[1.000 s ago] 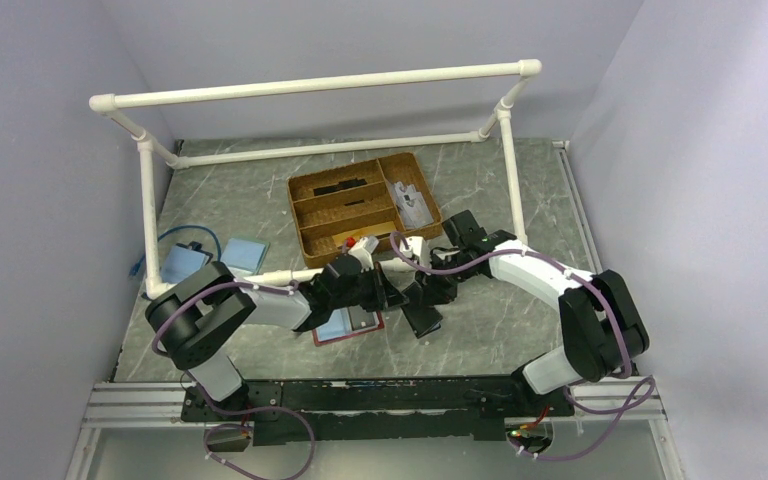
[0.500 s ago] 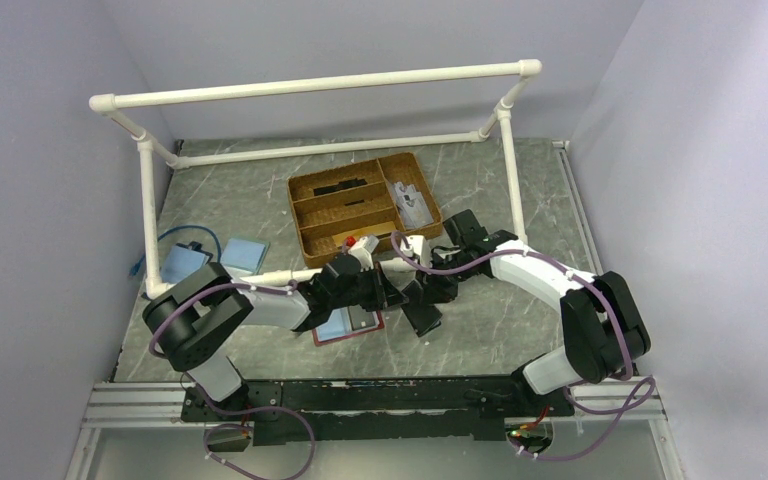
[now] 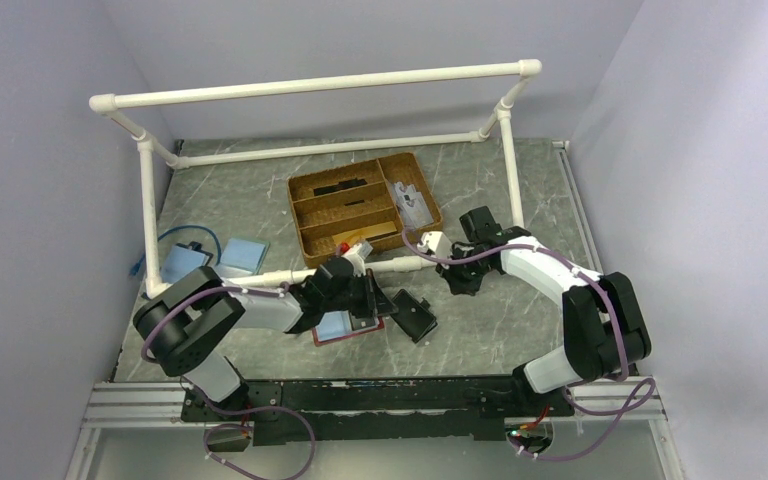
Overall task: Take the credit cards out of the card holder
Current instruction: Open the card holder at the center of the board.
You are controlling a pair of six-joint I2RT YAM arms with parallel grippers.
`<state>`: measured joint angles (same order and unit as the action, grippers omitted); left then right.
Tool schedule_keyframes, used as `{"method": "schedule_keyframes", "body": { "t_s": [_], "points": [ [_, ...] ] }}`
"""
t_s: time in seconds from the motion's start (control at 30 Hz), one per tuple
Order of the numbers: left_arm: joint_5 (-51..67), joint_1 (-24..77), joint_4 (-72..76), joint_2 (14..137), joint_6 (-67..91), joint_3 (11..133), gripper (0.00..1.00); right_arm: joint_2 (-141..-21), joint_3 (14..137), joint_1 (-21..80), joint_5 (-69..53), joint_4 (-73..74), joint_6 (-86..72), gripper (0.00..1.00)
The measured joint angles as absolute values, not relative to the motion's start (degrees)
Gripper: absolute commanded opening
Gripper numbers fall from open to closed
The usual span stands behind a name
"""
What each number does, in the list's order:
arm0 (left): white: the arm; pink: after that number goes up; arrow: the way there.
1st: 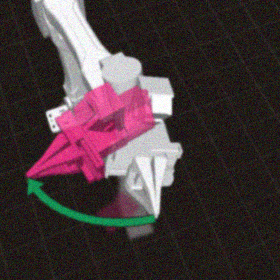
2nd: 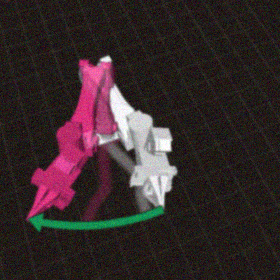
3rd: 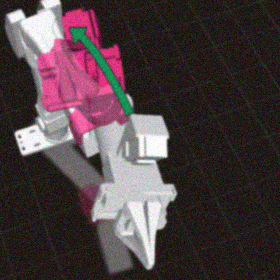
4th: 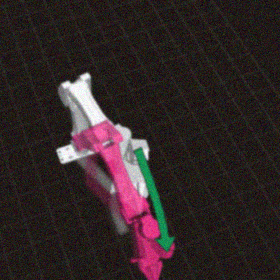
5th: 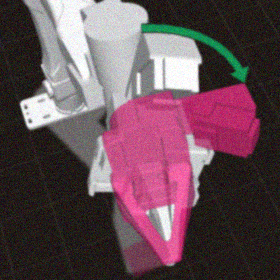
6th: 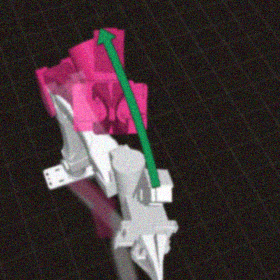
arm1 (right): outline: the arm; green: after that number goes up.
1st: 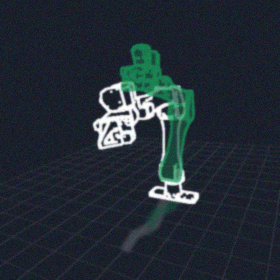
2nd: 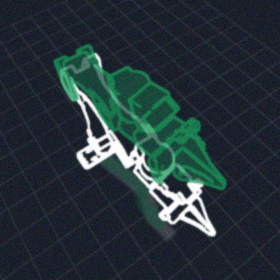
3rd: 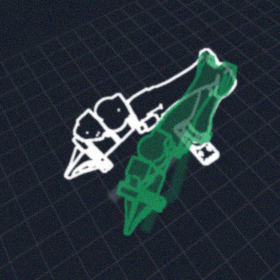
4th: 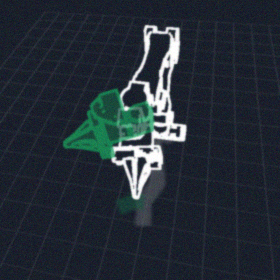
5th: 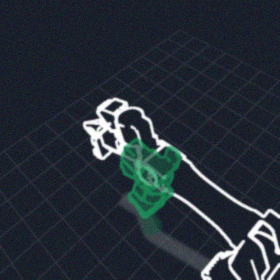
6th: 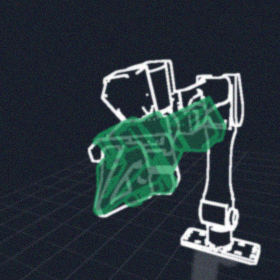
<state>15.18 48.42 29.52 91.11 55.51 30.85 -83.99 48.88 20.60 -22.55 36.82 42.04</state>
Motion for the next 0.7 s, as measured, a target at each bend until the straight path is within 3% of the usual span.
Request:
{"method": "schedule_keyframes", "body": {
  "t_s": [0.3,0.6,0.7],
  "points": [
    [16.19,48.45,24.43,86.32,50.7,30.33,0.33,-83.18,48.9,19.57,-29.3,40.07,42.94,0.34],
    [11.9,48.45,8.27,76.69,44.53,31.24,0.56,-73.71,48.9,19.46,-42.54,41.93,44.34,0.43],
    [8.93,48.45,2.66,70.48,41.85,32.4,0.75,-72.03,48.9,19.46,-45.76,42.04,44.14,0.44]
  ]
}}
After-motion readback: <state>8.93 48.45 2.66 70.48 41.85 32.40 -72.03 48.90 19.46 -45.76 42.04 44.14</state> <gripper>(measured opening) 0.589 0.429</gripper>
